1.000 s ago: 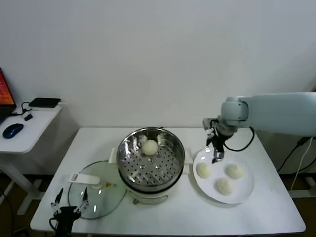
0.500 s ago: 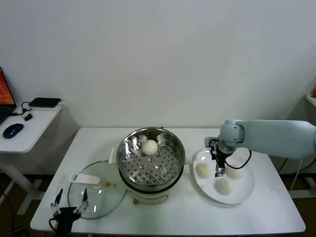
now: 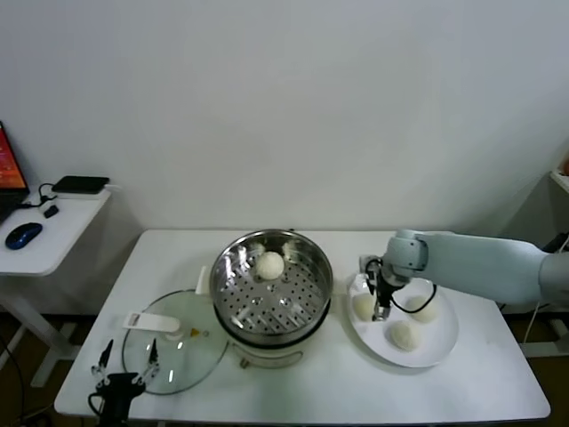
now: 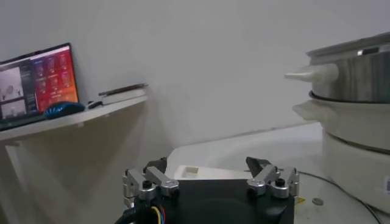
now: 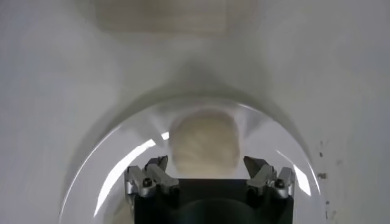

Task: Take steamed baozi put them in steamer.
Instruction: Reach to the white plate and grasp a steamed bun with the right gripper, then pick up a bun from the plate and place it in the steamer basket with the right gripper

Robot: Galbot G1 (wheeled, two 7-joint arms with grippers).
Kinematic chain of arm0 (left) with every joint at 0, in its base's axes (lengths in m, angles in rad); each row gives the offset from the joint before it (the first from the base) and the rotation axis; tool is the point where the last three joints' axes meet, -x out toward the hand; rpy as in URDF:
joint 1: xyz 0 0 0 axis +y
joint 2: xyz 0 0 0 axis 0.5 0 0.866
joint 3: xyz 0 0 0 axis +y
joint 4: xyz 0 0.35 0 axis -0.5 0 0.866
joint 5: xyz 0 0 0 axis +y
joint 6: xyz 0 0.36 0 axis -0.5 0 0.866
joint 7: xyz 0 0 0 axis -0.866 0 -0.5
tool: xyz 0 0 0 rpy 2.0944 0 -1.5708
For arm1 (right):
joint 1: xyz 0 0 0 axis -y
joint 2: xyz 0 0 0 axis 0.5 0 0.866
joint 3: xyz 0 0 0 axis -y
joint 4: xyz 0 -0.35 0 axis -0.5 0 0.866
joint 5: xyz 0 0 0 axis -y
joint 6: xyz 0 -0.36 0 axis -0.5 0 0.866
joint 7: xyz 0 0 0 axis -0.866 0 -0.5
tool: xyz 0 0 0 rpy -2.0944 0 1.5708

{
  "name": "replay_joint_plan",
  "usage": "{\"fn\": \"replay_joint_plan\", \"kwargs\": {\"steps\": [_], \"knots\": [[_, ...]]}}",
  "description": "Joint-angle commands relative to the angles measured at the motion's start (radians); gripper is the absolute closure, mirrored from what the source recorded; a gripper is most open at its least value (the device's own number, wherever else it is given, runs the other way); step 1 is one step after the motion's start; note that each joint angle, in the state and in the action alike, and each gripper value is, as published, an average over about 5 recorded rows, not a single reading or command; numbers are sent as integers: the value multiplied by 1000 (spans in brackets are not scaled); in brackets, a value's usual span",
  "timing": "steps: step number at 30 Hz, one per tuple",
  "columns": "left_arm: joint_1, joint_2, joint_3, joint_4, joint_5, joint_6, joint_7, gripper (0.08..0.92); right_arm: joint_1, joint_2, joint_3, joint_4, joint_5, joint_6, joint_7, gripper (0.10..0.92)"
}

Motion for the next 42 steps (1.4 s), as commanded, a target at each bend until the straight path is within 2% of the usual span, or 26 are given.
{"fn": "replay_joint_plan", "kwargs": {"steps": [1,14,22,32,42], "knots": [[3,-36,-1,-3,1,-1,0,177,-44,10,46,-32,-9,-3,1,209],[8,-34,-8,-14,-5,0,-1,177,44,9,5,4,18,-9,-39,347],[10,-29,-8,-15,-7,0,-1,177,350,26,-182,75,132,39,-134,355],[9,-29,-2,-36,-17,9,3,177,796,95,-320,297,365,32,-242,356],[18,-30,10,-45,-14,6,5,177,770,288,-139,254,516,-63,-241,358]]}}
